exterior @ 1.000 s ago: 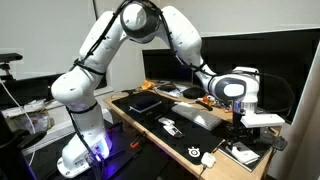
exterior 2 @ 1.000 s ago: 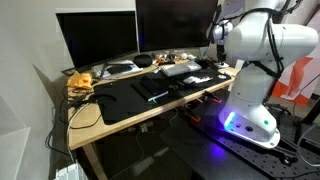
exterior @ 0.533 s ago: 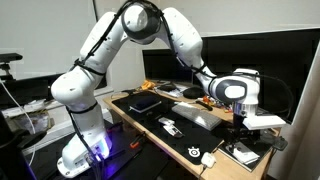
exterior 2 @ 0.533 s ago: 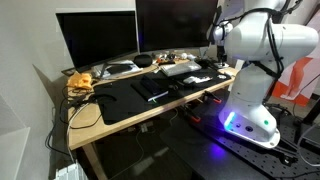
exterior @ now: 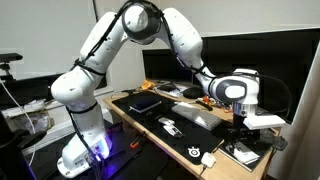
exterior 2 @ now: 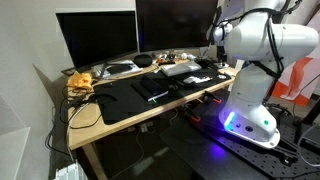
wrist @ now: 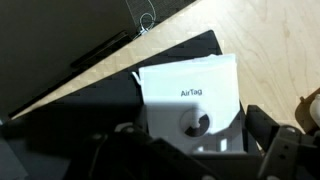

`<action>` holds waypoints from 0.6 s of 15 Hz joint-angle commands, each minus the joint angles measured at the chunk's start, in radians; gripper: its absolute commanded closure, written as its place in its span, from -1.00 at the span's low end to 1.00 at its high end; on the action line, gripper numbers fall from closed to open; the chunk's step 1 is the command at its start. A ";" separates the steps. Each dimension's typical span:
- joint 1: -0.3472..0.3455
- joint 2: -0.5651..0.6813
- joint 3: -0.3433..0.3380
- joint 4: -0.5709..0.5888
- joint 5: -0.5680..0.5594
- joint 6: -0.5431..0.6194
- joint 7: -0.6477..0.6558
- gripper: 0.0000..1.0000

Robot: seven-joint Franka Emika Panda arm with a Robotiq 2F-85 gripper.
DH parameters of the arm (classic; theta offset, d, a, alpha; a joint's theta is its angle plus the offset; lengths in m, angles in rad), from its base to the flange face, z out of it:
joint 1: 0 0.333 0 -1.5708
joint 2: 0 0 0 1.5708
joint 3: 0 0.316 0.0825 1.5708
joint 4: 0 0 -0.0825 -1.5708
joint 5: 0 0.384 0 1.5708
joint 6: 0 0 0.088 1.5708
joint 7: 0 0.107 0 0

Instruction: Move the white box to the left.

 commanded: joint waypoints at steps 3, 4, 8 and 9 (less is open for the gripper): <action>-0.012 0.011 0.012 0.016 -0.019 0.001 -0.019 -1.00; -0.009 0.011 0.011 0.013 -0.023 0.005 -0.016 -1.00; -0.002 0.015 0.008 0.003 -0.038 0.021 -0.009 -1.00; 0.001 0.016 0.007 0.001 -0.043 0.024 -0.006 -1.00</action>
